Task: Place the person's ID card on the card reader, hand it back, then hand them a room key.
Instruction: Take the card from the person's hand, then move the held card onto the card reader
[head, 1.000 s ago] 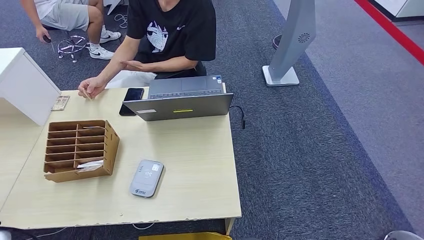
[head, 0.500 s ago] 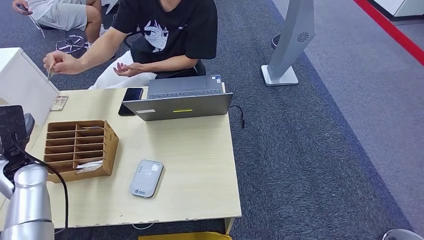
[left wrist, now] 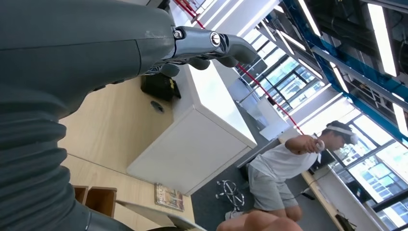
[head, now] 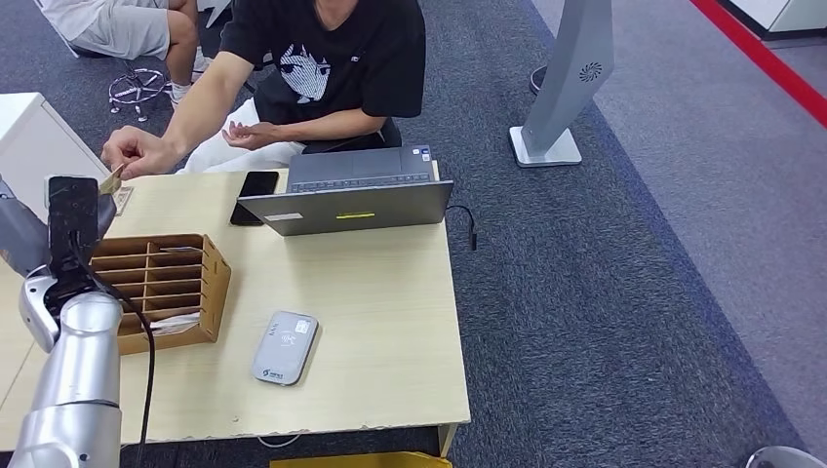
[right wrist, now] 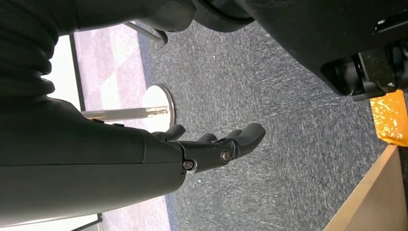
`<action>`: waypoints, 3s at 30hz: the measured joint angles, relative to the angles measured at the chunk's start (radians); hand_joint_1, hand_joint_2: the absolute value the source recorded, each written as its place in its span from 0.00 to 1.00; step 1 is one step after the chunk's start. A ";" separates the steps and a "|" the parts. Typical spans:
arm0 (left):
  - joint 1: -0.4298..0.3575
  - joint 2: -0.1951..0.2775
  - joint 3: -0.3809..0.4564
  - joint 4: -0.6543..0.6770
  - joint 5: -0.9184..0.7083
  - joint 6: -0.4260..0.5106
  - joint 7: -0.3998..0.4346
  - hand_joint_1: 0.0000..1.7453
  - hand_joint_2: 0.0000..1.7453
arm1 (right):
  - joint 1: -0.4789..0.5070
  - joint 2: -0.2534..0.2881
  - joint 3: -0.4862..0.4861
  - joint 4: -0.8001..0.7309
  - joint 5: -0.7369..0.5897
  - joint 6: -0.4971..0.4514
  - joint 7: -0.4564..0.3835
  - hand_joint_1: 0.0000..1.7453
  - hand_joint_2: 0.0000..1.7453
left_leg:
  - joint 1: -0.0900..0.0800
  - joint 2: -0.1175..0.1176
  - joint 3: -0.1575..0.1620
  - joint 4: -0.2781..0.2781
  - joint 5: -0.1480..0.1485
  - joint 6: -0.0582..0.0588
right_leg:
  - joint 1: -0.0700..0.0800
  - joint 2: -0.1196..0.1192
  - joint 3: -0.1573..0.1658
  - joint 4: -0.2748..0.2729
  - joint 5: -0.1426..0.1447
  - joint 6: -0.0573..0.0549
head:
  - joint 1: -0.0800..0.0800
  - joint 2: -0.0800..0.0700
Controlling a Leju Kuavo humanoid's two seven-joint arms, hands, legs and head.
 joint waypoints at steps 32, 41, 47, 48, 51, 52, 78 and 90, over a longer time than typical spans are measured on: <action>0.065 0.002 -0.044 -0.104 0.032 -0.001 0.011 1.00 1.00 | 0.075 -0.092 0.202 -0.062 -0.246 -0.050 0.052 0.00 1.00 | 0.000 0.003 -0.001 0.000 -0.001 0.000 | 0.000 0.003 -0.002 0.000 0.000 0.000 | 0.000 0.000; 0.066 0.003 -0.044 -0.106 0.052 0.002 -0.005 1.00 1.00 | 0.051 -0.113 0.280 -0.054 -0.344 -0.050 0.068 0.00 1.00 | 0.000 0.003 -0.001 0.000 -0.001 0.000 | 0.000 0.003 -0.002 0.000 0.000 0.000 | 0.000 0.000; 0.086 0.000 -0.060 -0.156 0.069 -0.017 -0.046 1.00 1.00 | 0.045 -0.127 0.328 -0.057 -0.390 -0.097 0.084 0.00 1.00 | 0.000 0.003 -0.001 0.000 -0.001 0.000 | 0.000 0.003 -0.002 0.000 0.000 0.000 | 0.000 0.000; 0.094 -0.001 -0.072 -0.175 0.067 -0.026 -0.056 1.00 1.00 | 0.044 -0.129 0.336 -0.057 -0.397 -0.105 0.085 0.00 1.00 | 0.000 0.003 -0.001 0.000 -0.001 0.000 | 0.000 0.003 -0.002 0.000 0.000 0.000 | 0.000 0.000; 0.135 -0.006 -0.131 -0.257 0.062 -0.052 -0.079 1.00 1.00 | 0.042 -0.136 0.359 -0.058 -0.418 -0.125 0.084 0.00 1.00 | 0.000 0.003 -0.001 0.000 -0.001 0.000 | 0.000 0.003 -0.002 0.000 0.000 0.000 | 0.000 0.000; 0.152 -0.007 -0.155 -0.287 0.064 -0.059 -0.085 1.00 1.00 | 0.042 -0.139 0.366 -0.059 -0.426 -0.132 0.084 0.00 1.00 | 0.000 0.003 -0.001 0.000 -0.001 0.000 | 0.000 0.003 -0.002 0.000 0.000 0.000 | 0.000 0.000; 0.412 0.022 -0.416 -0.631 0.132 -0.140 -0.134 1.00 1.00 | 0.049 -0.170 0.430 -0.067 -0.542 -0.273 0.084 0.00 1.00 | 0.000 0.003 -0.001 0.000 -0.004 0.002 | 0.000 0.003 -0.002 -0.001 -0.001 0.001 | 0.000 0.000; 0.498 0.036 -0.423 -0.594 0.265 -0.250 -0.126 1.00 1.00 | 0.046 -0.177 0.453 -0.066 -0.561 -0.280 0.078 0.00 1.00 | 0.000 0.003 -0.002 0.000 -0.004 0.003 | 0.000 0.003 -0.002 -0.001 -0.003 0.002 | 0.000 0.000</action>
